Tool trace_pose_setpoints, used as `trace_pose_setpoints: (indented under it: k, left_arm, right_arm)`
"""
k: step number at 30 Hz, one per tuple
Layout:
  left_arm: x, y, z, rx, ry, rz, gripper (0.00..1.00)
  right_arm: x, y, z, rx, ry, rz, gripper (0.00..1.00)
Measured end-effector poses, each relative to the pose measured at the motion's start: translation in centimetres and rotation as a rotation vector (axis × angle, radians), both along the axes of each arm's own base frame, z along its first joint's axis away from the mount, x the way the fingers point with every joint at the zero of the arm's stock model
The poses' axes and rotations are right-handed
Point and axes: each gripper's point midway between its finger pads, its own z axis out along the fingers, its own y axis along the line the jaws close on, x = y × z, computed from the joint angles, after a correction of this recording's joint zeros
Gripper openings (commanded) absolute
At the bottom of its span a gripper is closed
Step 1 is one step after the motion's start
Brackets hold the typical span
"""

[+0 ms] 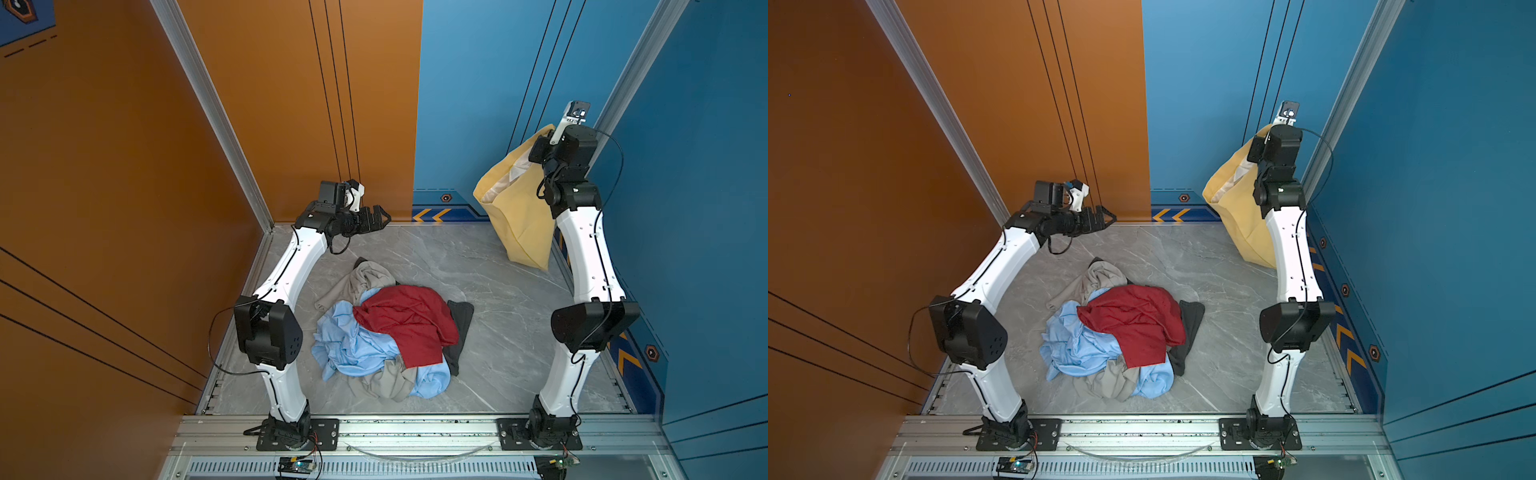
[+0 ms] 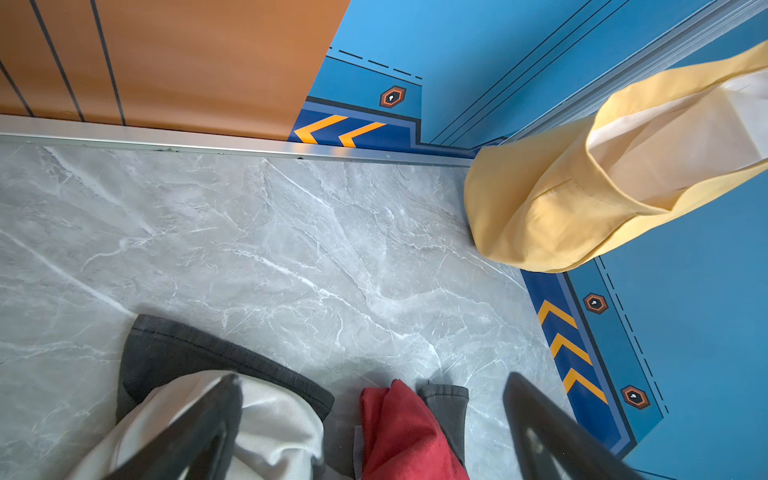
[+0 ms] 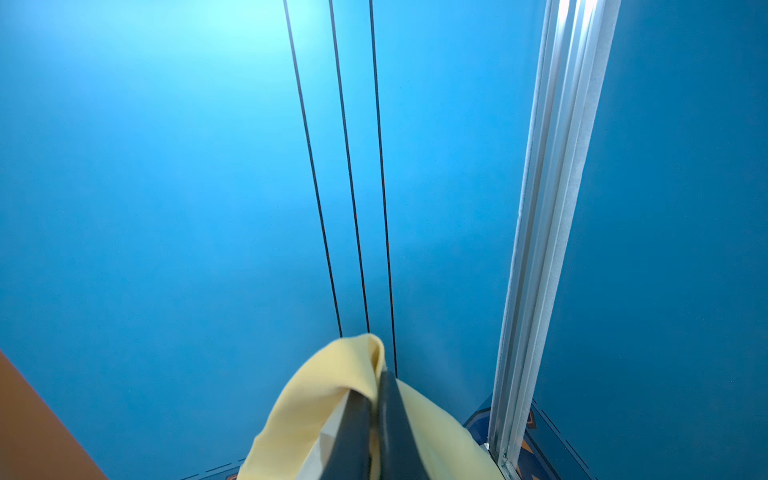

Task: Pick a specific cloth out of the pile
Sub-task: 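Carry the yellow garment away from the pile toward the far corner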

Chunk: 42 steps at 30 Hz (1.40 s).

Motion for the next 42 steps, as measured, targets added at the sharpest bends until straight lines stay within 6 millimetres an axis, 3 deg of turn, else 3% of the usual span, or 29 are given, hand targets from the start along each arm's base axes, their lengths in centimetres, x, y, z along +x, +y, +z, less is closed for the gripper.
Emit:
trace_pose_setpoints:
  k: [5,10,15,18,21,25,34,37,42]
  left_arm:
    - [0.6,-0.3,-0.4,0.001,0.004,-0.002,0.98]
    - [0.7,-0.3,-0.7,0.002,0.010,-0.001,0.98]
    - [0.8,-0.3,-0.9,-0.003,0.020,0.004,0.98]
    - [0.9,-0.2,-1.2,-0.004,0.026,0.008,0.98]
    - [1.0,-0.1,-1.3,-0.003,0.029,0.012,0.98]
    - [1.2,-0.1,-1.7,0.000,0.037,0.014,0.98]
    - [1.5,-0.1,-2.8,0.004,0.056,0.014,0.98]
    - [1.5,-0.1,-2.8,0.004,0.056,0.014,0.98]
    - [1.5,-0.1,-2.8,0.004,0.056,0.014,0.98]
  right_arm:
    - [2.3,0.0,-3.6,0.033,0.055,0.006,0.00]
    - [3.4,1.7,-7.0,0.075,0.115,0.037,0.00]
    - [4.3,4.2,-11.8,0.145,0.193,0.066,0.00]
    - [4.4,4.2,-15.0,0.191,0.242,0.043,0.00]
    - [3.8,2.7,-17.8,0.240,0.279,-0.013,0.00]
    - [1.5,-1.0,-20.6,0.310,0.313,-0.140,0.00]
    - [-4.6,-8.4,-23.6,0.516,0.260,-0.410,0.00]
    - [-6.3,-10.0,-25.6,0.574,0.273,-0.507,0.00]
    - [-8.5,-10.4,-28.5,0.637,0.338,-0.613,0.00]
